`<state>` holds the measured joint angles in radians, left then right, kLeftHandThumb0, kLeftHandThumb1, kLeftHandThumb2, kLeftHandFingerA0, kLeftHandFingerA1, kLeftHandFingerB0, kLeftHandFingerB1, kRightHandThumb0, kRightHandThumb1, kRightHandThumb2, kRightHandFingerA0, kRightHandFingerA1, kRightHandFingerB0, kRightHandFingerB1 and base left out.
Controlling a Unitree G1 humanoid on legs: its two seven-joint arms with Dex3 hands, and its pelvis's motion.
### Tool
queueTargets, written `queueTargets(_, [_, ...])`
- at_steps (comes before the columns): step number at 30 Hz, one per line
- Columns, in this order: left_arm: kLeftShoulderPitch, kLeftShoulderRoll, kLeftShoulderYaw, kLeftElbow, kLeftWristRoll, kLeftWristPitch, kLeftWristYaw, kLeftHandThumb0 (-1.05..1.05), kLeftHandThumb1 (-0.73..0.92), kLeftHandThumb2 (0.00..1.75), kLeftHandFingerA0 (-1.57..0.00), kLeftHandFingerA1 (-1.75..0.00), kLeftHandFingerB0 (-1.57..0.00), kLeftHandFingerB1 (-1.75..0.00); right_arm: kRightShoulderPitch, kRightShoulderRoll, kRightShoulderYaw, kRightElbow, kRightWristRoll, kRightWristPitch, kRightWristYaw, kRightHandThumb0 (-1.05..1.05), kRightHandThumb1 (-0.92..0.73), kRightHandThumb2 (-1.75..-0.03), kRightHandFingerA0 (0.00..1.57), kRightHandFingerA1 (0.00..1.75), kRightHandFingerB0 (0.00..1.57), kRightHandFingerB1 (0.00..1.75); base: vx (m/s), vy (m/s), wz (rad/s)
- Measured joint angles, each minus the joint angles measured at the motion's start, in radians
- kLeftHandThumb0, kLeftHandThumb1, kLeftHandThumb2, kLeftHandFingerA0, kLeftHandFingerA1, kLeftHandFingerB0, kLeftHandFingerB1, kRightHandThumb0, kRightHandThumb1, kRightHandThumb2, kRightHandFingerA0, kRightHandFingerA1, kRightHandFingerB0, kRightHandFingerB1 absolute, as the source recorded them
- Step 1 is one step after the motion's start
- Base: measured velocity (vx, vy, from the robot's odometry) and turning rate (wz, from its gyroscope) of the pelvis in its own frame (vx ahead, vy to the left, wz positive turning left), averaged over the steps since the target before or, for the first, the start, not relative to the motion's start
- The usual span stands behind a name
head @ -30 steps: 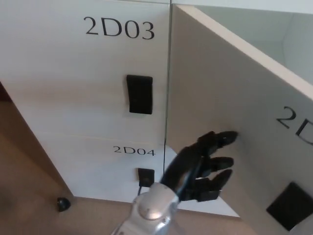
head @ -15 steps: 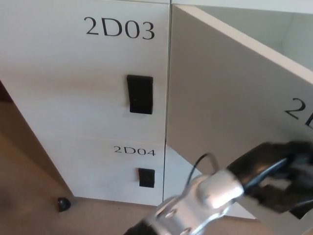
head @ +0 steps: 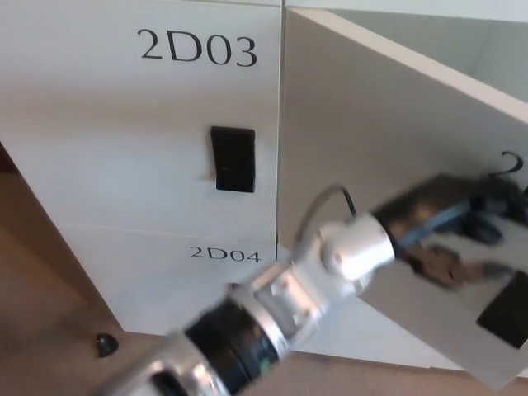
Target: The robot walks towards an open cabinet and lifts its left hand to push the door towards the right to close it.
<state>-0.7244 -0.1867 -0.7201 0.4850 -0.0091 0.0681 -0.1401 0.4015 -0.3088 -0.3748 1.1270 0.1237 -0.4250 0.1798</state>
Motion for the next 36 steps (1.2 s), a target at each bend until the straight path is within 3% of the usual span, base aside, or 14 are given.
queueTargets(1, [0.000, 0.000, 0.000, 0.000, 0.000, 0.000, 0.000, -0.53, 0.64, 0.60, -0.18, -0.32, -0.20, -0.29, 0.000, 0.000, 0.000, 0.000, 0.000, 0.000, 0.000, -0.37, -0.56, -0.73, 0.49, 0.55, 0.41, 0.49, 0.00, 0.000, 0.00])
queueTargets(3, [-0.093, 0.048, 0.012, 0.051, 0.000, 0.001, -0.002, -0.53, 0.64, 0.60, -0.18, -0.32, -0.20, -0.29, -0.001, 0.003, 0.000, -0.001, 0.000, -0.005, 0.004, -0.37, -0.56, -0.73, 0.49, 0.55, 0.41, 0.49, 0.00, 0.000, 0.00])
queueTargets(4, [-0.137, 0.074, 0.020, 0.078, -0.001, 0.001, -0.002, -0.29, 0.48, 1.00, -0.07, -0.52, -0.06, -0.49, -0.001, 0.004, 0.000, -0.002, 0.000, -0.007, 0.006, -0.29, -0.65, -0.59, 0.53, 0.51, 0.46, 0.43, 0.00, 0.000, 0.00])
queueTargets(11, [-0.306, 0.178, 0.048, 0.199, -0.002, 0.004, -0.012, -0.31, 0.51, 1.01, -0.01, -0.49, 0.00, -0.47, -0.007, 0.010, -0.001, -0.017, 0.002, -0.018, 0.019, -0.31, -0.66, -0.59, 0.56, 0.50, 0.45, 0.42, 0.00, 0.000, 0.00])
queueTargets(12, [-0.306, 0.178, 0.048, 0.199, -0.002, 0.004, -0.012, -0.52, 0.63, 0.60, -0.22, -0.33, -0.16, -0.28, -0.007, 0.010, -0.001, -0.017, 0.002, -0.018, 0.019, -0.30, -0.66, -0.59, 0.55, 0.50, 0.46, 0.43, 0.00, 0.000, 0.00])
queueTargets(18, [-0.441, 0.261, 0.084, 0.346, -0.017, 0.004, -0.085, -0.50, 0.62, 0.60, -0.23, -0.33, -0.19, -0.28, -0.012, 0.011, -0.008, -0.060, 0.006, -0.050, 0.045, -0.28, -0.67, -0.59, 0.57, 0.51, 0.45, 0.43, 0.00, -0.001, 0.01])
queueTargets(19, [-0.441, 0.261, 0.084, 0.346, -0.017, 0.004, -0.085, -0.59, 0.53, 0.78, -0.19, -0.42, -0.12, -0.37, -0.012, 0.011, -0.008, -0.060, 0.006, -0.050, 0.045, -0.37, -0.55, -0.76, 0.54, 0.60, 0.44, 0.52, 0.00, 0.000, 0.00])
queueTargets(20, [-0.471, 0.289, 0.106, 0.382, -0.021, 0.003, -0.113, -0.57, 0.66, 0.61, -0.27, -0.32, -0.22, -0.29, -0.009, 0.012, -0.009, -0.077, 0.007, -0.058, 0.053, -0.27, -0.66, -0.59, 0.56, 0.53, 0.48, 0.44, -0.09, -0.006, 0.01])
queueTargets(24, [-0.485, 0.350, 0.151, 0.386, -0.029, 0.001, -0.151, -0.57, 0.65, 0.60, -0.32, -0.33, -0.27, -0.30, -0.008, 0.020, -0.011, -0.107, 0.011, -0.065, 0.065, -0.29, -0.66, -0.59, 0.56, 0.50, 0.51, 0.44, -0.10, -0.013, 0.03])
queueTargets(25, [-0.485, 0.378, 0.172, 0.372, -0.035, 0.001, -0.168, -0.57, 0.65, 0.60, -0.32, -0.33, -0.27, -0.30, -0.008, 0.025, -0.012, -0.121, 0.015, -0.067, 0.071, -0.29, -0.66, -0.59, 0.56, 0.50, 0.51, 0.44, 0.00, 0.000, 0.00])
queueTargets(26, [-0.483, 0.395, 0.186, 0.353, -0.038, 0.001, -0.179, -0.57, 0.47, 0.88, -0.37, -0.53, -0.19, -0.43, -0.008, 0.028, -0.013, -0.130, 0.018, -0.068, 0.074, -0.30, -0.65, -0.58, 0.57, 0.53, 0.50, 0.46, 0.00, 0.000, 0.00])
queueTargets(30, [-0.460, 0.456, 0.232, 0.240, -0.052, 0.004, -0.213, -0.58, 0.48, 0.86, -0.36, -0.51, -0.20, -0.42, -0.005, 0.035, -0.015, -0.173, 0.024, -0.069, 0.085, -0.25, -0.64, -0.58, 0.62, 0.63, 0.55, 0.49, -0.03, -0.008, 0.05])
queueTargets(36, [-0.376, 0.485, 0.254, 0.084, -0.075, 0.007, -0.233, -0.63, 0.51, 0.91, -0.43, -0.54, -0.25, -0.44, -0.022, 0.043, -0.014, -0.239, 0.025, -0.069, 0.091, -0.22, -0.70, -0.60, 0.60, 0.52, 0.47, 0.46, 0.00, 0.000, 0.00])
